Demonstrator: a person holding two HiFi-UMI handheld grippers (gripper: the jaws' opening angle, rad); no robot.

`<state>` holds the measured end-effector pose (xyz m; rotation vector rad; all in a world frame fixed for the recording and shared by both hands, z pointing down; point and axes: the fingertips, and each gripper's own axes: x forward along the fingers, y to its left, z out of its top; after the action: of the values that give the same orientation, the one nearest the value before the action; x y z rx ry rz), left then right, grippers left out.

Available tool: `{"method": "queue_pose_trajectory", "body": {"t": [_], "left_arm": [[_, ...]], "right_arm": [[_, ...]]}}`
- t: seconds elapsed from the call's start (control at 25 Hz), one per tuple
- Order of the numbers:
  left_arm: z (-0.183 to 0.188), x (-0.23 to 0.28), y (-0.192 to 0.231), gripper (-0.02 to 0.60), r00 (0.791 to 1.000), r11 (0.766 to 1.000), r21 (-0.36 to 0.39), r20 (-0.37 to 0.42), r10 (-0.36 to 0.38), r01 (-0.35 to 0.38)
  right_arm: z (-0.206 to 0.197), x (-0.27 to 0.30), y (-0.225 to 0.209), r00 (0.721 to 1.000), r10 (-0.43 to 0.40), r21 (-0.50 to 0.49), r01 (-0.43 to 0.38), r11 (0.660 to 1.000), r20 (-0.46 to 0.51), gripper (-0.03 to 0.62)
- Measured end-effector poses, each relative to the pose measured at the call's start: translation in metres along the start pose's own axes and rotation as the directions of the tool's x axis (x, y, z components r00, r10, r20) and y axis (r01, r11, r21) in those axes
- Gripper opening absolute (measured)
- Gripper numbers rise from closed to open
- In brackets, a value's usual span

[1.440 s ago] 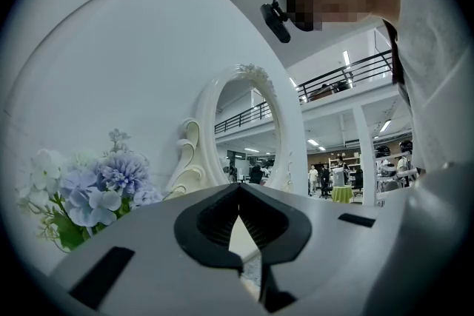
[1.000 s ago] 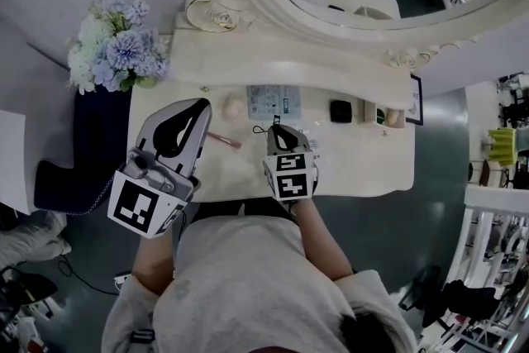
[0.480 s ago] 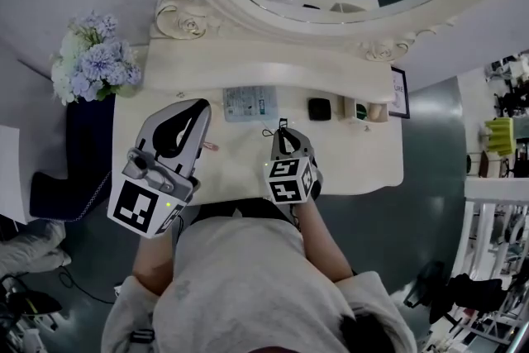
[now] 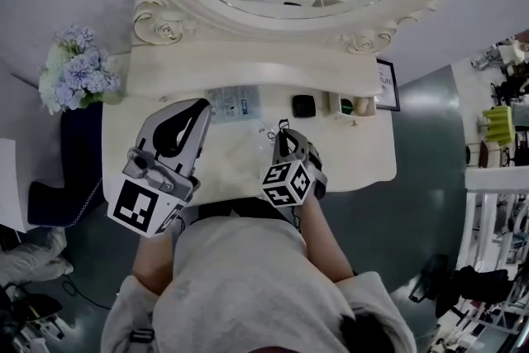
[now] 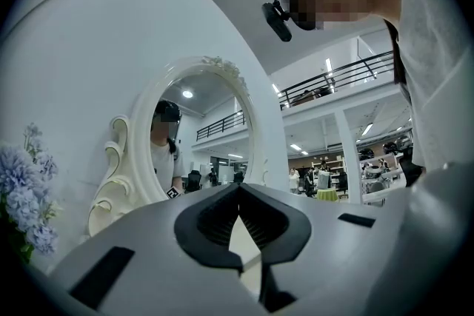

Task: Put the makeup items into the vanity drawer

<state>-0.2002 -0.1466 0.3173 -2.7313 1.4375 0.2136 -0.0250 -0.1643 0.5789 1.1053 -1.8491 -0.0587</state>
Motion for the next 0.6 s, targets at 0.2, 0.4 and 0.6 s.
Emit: {"method": "queue_pose_trajectory", "body": {"t": [0.2, 0.4, 0.6], "left_arm": [[0.001, 0.010, -0.010, 0.014, 1.000, 1.000, 0.003, 0.002, -0.013, 0.013], [0.003, 0.015, -0.015, 0.014, 1.000, 1.000, 0.009, 0.001, -0.018, 0.018], [0.003, 0.018, -0.020, 0.014, 1.000, 1.000, 0.012, 0.002, -0.024, 0.024]], "right_arm": [[0.004, -0.007, -0.002, 0.997, 0.015, -0.072, -0.010, 0.997, 0.075, 0.034], [-0.008, -0.006, -0.013, 0.998, 0.016, 0.045, -0.019, 0.999, 0.058, 0.035], [-0.002, -0.016, -0.024, 0.986, 0.050, 0.222, -0.085, 0.971, 0.158, 0.035]]}}
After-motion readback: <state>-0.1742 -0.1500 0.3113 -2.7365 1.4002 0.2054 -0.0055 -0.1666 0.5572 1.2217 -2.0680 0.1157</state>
